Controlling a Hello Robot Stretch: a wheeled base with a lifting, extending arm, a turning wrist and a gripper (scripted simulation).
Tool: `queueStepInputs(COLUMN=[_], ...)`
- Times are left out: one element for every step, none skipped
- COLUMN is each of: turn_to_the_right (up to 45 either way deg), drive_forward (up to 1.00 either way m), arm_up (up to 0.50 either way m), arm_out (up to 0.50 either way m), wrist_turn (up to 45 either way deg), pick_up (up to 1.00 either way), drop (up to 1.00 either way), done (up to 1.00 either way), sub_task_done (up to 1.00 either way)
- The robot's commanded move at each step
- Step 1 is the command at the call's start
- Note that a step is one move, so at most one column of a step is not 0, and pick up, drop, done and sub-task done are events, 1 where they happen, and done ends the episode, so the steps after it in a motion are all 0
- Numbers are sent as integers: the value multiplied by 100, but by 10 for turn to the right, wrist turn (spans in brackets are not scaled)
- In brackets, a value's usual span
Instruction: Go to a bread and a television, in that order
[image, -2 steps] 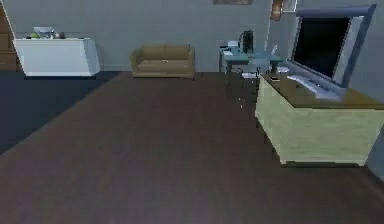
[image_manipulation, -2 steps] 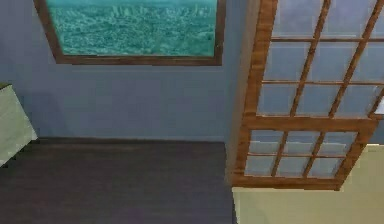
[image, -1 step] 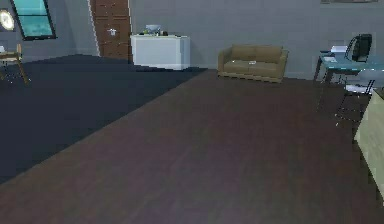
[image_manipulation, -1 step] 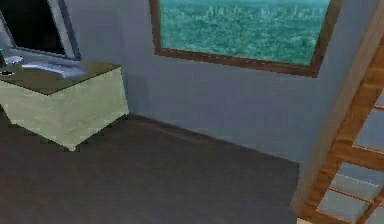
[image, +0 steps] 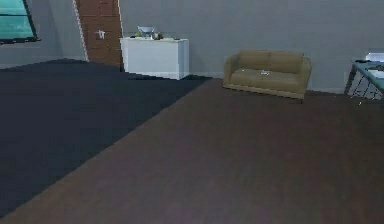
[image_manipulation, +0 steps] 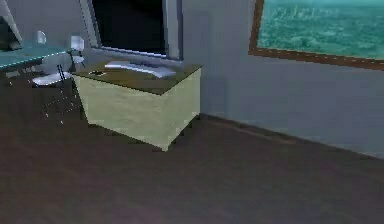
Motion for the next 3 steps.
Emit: queueStepInputs(turn_to_the_right=[0, 0, -30], drive_forward=[100, 100, 0], arm_up=[0, 0, 0], arm_out=[0, 0, 0], wrist_turn=[0, 0, 0], pick_up=[0, 0, 0], drop=[0, 0, 0], done=[0, 0, 0], sub_task_done=[0, 0, 0])
